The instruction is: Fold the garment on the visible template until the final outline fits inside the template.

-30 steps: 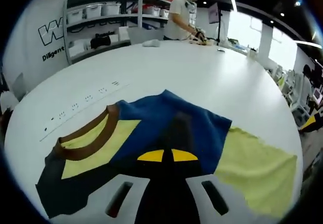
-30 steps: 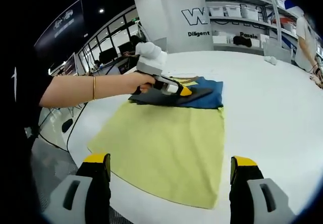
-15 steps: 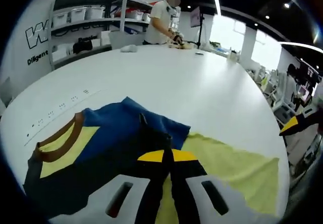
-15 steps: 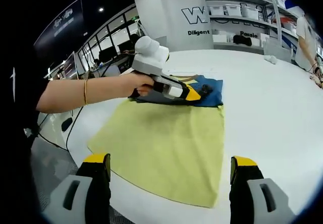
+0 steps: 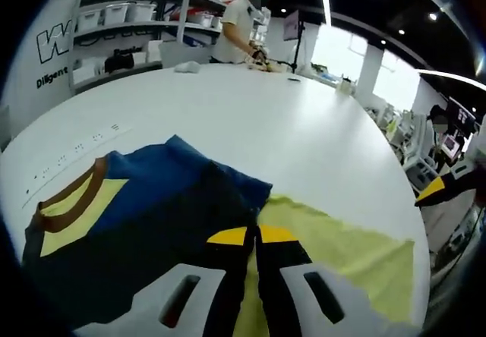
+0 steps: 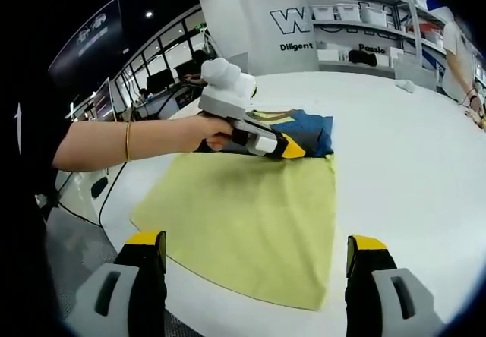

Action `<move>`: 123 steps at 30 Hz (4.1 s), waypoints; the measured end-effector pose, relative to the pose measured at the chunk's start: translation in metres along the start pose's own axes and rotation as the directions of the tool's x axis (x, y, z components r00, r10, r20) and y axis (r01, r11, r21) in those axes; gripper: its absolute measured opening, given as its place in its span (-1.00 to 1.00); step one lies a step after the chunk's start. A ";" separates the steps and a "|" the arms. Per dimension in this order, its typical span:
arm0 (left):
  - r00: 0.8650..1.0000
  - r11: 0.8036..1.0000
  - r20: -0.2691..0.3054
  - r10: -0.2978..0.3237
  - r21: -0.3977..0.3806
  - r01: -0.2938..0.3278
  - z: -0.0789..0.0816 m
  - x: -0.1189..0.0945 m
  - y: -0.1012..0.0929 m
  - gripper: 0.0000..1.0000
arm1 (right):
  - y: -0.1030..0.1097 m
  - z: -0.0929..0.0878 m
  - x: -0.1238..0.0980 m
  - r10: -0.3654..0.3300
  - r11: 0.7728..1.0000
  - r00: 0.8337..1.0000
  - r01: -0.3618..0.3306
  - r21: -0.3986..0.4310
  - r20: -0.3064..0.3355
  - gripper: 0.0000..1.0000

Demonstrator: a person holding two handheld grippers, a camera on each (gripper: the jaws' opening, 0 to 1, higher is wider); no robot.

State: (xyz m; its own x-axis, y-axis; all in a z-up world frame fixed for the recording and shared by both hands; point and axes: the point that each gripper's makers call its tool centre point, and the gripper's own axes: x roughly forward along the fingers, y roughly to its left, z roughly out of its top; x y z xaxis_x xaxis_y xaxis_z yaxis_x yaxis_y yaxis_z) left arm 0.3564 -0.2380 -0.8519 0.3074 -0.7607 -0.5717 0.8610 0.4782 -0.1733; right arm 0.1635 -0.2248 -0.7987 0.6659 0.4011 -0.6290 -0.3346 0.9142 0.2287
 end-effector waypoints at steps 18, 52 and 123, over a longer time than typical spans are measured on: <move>0.996 0.989 -0.001 -0.094 0.118 0.094 -0.004 0.003 -0.029 -0.24 | -0.002 -0.001 0.003 -0.001 1.000 1.000 0.001 0.004 -0.006 0.98; 0.980 0.986 0.111 0.162 -0.059 -0.157 0.006 -0.086 0.047 0.95 | 0.015 0.009 0.008 0.037 0.999 0.999 -0.037 -0.005 0.035 0.98; 0.770 0.750 -0.120 0.627 -0.178 -0.638 -0.126 -0.211 0.153 -0.89 | 0.018 0.004 0.006 0.008 1.000 1.000 -0.008 -0.016 0.018 0.98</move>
State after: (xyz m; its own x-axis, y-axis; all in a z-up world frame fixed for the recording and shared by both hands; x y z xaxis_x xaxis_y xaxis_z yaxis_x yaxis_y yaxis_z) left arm 0.3728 0.0511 -0.8585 0.7275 -0.2334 -0.6452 0.3772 0.9216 0.0919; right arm 0.1638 -0.2061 -0.7954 0.6749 0.4092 -0.6141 -0.3504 0.9101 0.2212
